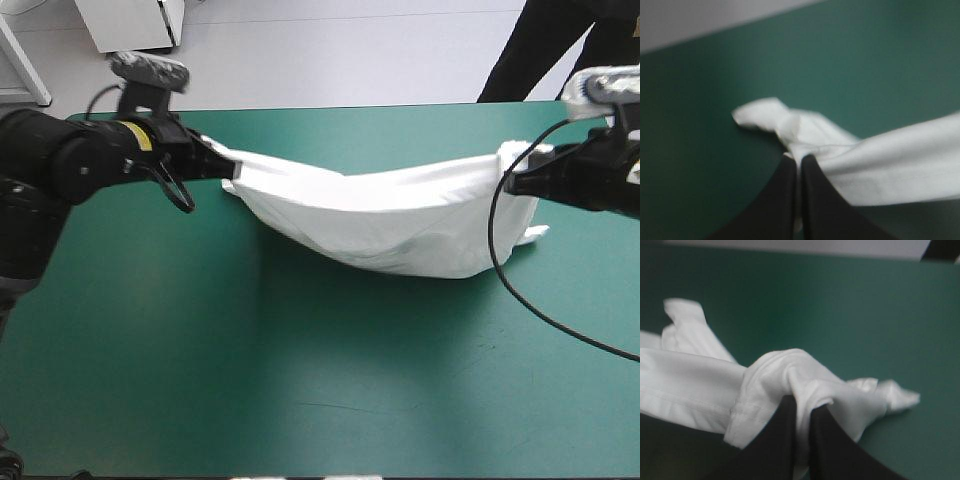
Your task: Fold the cloth
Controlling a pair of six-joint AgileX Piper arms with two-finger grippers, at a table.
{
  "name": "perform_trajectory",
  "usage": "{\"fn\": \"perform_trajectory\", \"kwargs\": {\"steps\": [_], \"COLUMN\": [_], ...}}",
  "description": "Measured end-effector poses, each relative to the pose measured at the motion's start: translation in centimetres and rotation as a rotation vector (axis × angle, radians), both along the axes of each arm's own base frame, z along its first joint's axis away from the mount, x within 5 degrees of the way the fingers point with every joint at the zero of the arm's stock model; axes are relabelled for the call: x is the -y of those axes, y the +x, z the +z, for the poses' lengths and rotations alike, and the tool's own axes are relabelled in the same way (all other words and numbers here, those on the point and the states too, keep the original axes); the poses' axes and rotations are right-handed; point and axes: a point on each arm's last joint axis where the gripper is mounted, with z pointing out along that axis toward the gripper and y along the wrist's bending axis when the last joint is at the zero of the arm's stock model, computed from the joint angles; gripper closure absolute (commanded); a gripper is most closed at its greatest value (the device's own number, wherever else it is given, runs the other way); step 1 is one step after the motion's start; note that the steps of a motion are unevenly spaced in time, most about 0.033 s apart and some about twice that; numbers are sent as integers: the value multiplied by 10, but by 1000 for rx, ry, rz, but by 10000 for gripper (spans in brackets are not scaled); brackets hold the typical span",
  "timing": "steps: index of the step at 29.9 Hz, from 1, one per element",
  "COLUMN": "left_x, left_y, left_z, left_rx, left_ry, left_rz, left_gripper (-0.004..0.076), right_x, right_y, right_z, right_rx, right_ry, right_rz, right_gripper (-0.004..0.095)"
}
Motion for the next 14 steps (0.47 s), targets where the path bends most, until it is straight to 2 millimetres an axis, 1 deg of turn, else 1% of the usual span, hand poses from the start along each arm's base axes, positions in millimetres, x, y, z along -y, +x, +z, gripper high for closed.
{"fn": "perform_trajectory", "kwargs": {"steps": [1,2,4,5,7,8,10,14], "left_x": [-3,-6,-14,-19,-28,-33,-41,-54], "left_y": [-5,-12,-26,-35,-52,-61,-78,-103], "left_z": [13,29,55,68,90,100,115,137], "left_rx": [46,103,200,252,349,392,468,604], "left_ry": [-19,-44,-81,-99,-128,-144,-169,-188], "left_rz": [-3,-7,-12,-16,-22,-22,-26,-47], "left_gripper": [746,746,746,746,746,746,746,746], "right_x": [1,2,4,5,7,8,10,11], "right_y": [-6,-15,-27,-40,-52,-62,-77,-106], "right_z": [11,27,44,59,75,86,101,127], "right_rx": [46,111,184,255,330,385,466,625], "right_ry": [-4,0,3,9,12,16,18,29], "right_rz": [6,8,11,13,15,18,23,52], "right_gripper": [924,924,924,924,923,922,922,919]}}
